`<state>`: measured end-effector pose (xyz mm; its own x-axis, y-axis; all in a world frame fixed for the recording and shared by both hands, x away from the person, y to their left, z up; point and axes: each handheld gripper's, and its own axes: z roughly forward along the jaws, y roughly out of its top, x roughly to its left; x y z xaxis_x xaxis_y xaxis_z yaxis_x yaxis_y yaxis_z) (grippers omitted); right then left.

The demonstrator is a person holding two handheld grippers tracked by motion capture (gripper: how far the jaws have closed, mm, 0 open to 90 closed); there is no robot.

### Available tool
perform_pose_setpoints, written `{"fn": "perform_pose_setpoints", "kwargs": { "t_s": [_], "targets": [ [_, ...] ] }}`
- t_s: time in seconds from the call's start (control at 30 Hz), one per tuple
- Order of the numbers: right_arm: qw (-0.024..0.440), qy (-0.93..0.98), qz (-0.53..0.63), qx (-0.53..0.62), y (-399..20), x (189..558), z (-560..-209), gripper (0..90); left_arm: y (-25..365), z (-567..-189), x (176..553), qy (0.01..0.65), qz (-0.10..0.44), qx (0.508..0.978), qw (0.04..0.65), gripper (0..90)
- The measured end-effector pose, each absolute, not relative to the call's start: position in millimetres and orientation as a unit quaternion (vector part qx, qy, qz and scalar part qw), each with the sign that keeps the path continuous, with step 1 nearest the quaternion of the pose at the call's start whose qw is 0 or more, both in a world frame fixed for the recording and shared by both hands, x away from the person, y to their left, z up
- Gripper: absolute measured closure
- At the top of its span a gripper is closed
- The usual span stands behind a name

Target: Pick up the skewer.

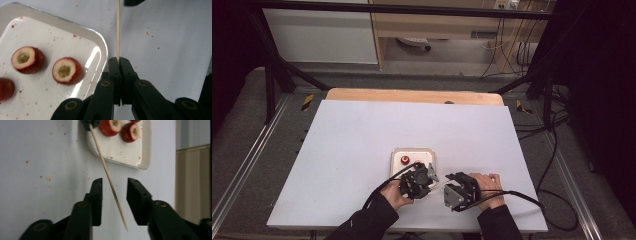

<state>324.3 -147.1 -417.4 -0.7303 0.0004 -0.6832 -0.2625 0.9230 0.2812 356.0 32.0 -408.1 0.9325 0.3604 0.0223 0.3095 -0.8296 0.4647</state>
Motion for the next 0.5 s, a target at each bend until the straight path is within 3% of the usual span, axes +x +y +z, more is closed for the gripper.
{"fn": "perform_pose_setpoints", "kwargs": {
  "t_s": [0.03,0.07,0.13,0.17,0.5],
  "targets": [
    [0.360,0.912,0.183,-0.072,-147,324,-417,61.0,36,-408,356,0.176,0.057,0.954,0.237,88.9],
    [0.335,0.918,0.211,-0.025,-155,328,-415,51.6,40,-407,355,0.181,0.064,0.952,0.239,88.8],
    [0.326,0.919,0.223,0.000,-159,331,-414,48.4,50,-407,355,0.186,0.068,0.949,0.244,88.8],
    [0.302,0.919,0.248,0.054,-167,334,-413,42.0,57,-406,353,0.191,0.071,0.946,0.251,88.8],
    [0.208,0.897,0.315,0.229,-189,345,-417,27.2,95,-407,345,0.229,0.096,0.923,0.295,88.7]
  ]
}}
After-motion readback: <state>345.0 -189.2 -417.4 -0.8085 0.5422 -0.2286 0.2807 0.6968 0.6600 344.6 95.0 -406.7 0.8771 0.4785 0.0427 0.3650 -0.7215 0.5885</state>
